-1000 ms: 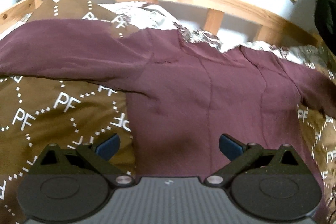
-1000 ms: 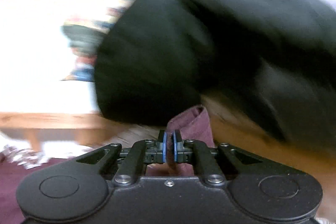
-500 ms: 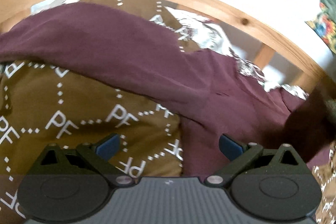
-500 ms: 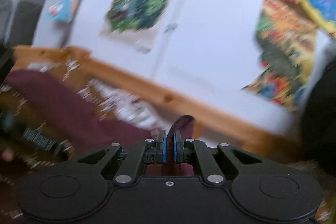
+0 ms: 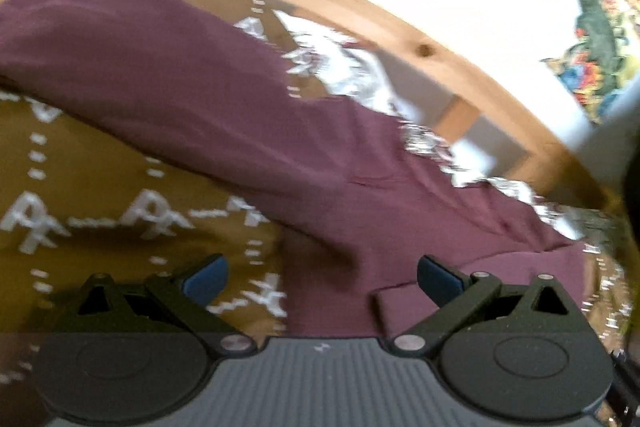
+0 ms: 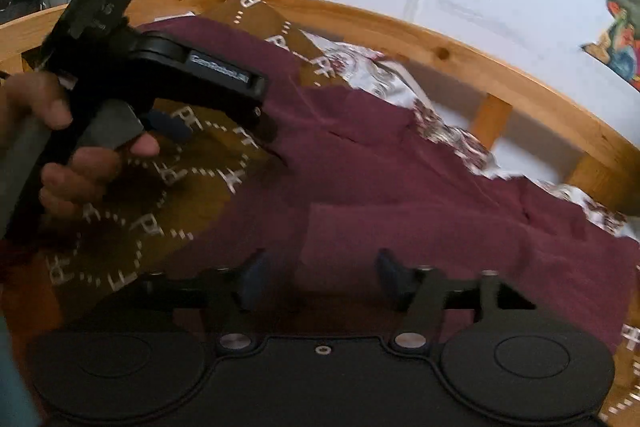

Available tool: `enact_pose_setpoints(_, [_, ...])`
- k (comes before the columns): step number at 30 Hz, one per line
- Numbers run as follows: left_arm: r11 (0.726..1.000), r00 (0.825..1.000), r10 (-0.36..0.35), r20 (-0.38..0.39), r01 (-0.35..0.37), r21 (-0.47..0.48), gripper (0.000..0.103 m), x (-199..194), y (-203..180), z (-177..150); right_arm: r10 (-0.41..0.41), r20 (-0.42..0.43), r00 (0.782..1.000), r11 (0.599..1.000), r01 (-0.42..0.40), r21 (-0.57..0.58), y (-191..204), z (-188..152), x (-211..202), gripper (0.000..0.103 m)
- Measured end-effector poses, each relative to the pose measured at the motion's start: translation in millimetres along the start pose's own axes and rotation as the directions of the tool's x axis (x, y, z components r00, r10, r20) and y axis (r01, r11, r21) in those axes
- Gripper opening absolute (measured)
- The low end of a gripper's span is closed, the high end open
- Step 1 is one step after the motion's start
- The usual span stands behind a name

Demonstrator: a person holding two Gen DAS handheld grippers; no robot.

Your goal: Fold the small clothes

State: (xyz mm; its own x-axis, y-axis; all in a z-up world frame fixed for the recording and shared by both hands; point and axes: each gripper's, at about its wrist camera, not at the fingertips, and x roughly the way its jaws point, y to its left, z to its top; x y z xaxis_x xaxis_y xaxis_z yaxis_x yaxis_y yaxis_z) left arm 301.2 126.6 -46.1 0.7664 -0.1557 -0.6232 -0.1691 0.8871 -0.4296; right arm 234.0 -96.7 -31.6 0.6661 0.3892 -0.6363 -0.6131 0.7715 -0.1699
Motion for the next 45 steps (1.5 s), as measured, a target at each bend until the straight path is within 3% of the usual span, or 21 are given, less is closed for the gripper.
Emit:
enact_pose_setpoints(2, [0.999,1.0,-0.005,-0.006,0.005,0.047,0.103,13.2,-12.5,-7.5,-0.043,0.002,0.999,0.999,0.043,0.027,-18.7,-4.6,-9.2,0.076])
enact_pose_setpoints(4, [0.993,1.0,0.015,-0.026,-0.012,0.114,0.102,29.4,-26.6,-15.7,-0.155,0.026,0.988,0.984,0.152,0.092,-44.8,-12.8,-16.9,0.079])
enact_pose_setpoints(8, [0.967,0.992,0.114,-0.05,-0.099,0.236,0.102,60.8,-45.8,-35.1,-0.362,0.035,0.932,0.897,0.338,0.284,-102.2,-32.1,-11.7,0.078])
enact_pose_setpoints(10, [0.948,0.986,0.161,-0.049,-0.14,0.285,0.102,68.9,-51.4,-42.8,-0.444,0.006,0.896,0.832,0.409,0.374,-134.5,-42.1,-2.7,0.072])
enact_pose_setpoints(13, [0.925,0.982,0.184,-0.028,-0.164,0.343,0.102,72.7,-54.6,-52.2,-0.472,-0.05,0.88,0.759,0.434,0.486,-169.4,-56.1,6.9,0.06])
enact_pose_setpoints(15, [0.925,0.983,0.184,-0.022,-0.166,0.343,0.102,72.2,-54.9,-54.9,-0.482,-0.062,0.874,0.712,0.432,0.553,-185.3,-64.1,11.5,0.06])
enact_pose_setpoints(17, [0.928,0.983,0.181,-0.028,-0.162,0.335,0.102,73.1,-54.0,-53.1,-0.468,-0.046,0.882,0.679,0.392,0.621,-199.5,-70.0,16.9,0.058])
enact_pose_setpoints(18, [0.93,0.983,0.178,-0.033,-0.158,0.332,0.102,73.6,-53.1,-52.3,-0.461,-0.036,0.887,0.67,0.375,0.641,-204.2,-71.5,20.1,0.044])
enact_pose_setpoints(19, [0.933,0.984,0.172,-0.037,-0.151,0.326,0.102,72.4,-51.3,-51.1,-0.456,-0.03,0.89,0.664,0.362,0.655,-208.9,-71.6,22.4,0.014])
enact_pose_setpoints(21, [0.939,0.986,0.162,-0.037,-0.143,0.313,0.102,72.2,-48.8,-50.5,-0.469,-0.016,0.883,0.636,0.35,0.688,-213.9,-72.1,18.2,0.007])
enact_pose_setpoints(25, [0.931,0.985,0.172,-0.031,-0.152,0.331,0.102,74.4,-51.8,-52.5,-0.519,-0.019,0.855,0.643,0.405,0.65,-214.4,-65.1,11.9,0.006])
enact_pose_setpoints(28, [0.93,0.985,0.17,-0.038,-0.148,0.336,0.102,73.5,-52.2,-51.8,-0.508,-0.069,0.858,0.623,0.422,0.658,-220.6,-73.0,20.3,0.008])
enact_pose_setpoints(31, [0.946,0.986,0.155,-0.065,-0.129,0.297,0.103,72.0,-48.2,-46.1,-0.515,-0.078,0.853,0.612,0.43,0.664,-217.7,-75.7,19.2,0.021])
enact_pose_setpoints(35, [0.965,0.987,0.133,-0.095,-0.108,0.237,0.102,68.2,-41.9,-39.8,-0.479,-0.121,0.869,0.594,0.423,0.684,-208.1,-80.0,6.5,0.04])
enact_pose_setpoints(38, [0.975,0.985,0.125,-0.117,-0.101,0.197,0.102,67.3,-38.5,-36.7,-0.441,-0.166,0.882,0.589,0.424,0.688,-200.5,-88.2,-3.8,0.039])
enact_pose_setpoints(40, [0.973,0.982,0.14,-0.129,-0.112,0.203,0.102,69.0,-39.3,-36.4,-0.438,-0.181,0.881,0.6,0.436,0.67,-197.7,-88.8,-4.3,0.022])
enact_pose_setpoints(43, [0.964,0.978,0.165,-0.13,-0.131,0.231,0.102,68.9,-42.2,-37.0,-0.448,-0.185,0.875,0.609,0.45,0.654,-197.6,-90.9,0.3,0.013])
enact_pose_setpoints(45, [0.964,0.977,0.171,-0.127,-0.139,0.225,0.102,64.6,-42.8,-35.7,-0.452,-0.184,0.873,0.597,0.449,0.665,-197.9,-92.7,2.3,0.013])
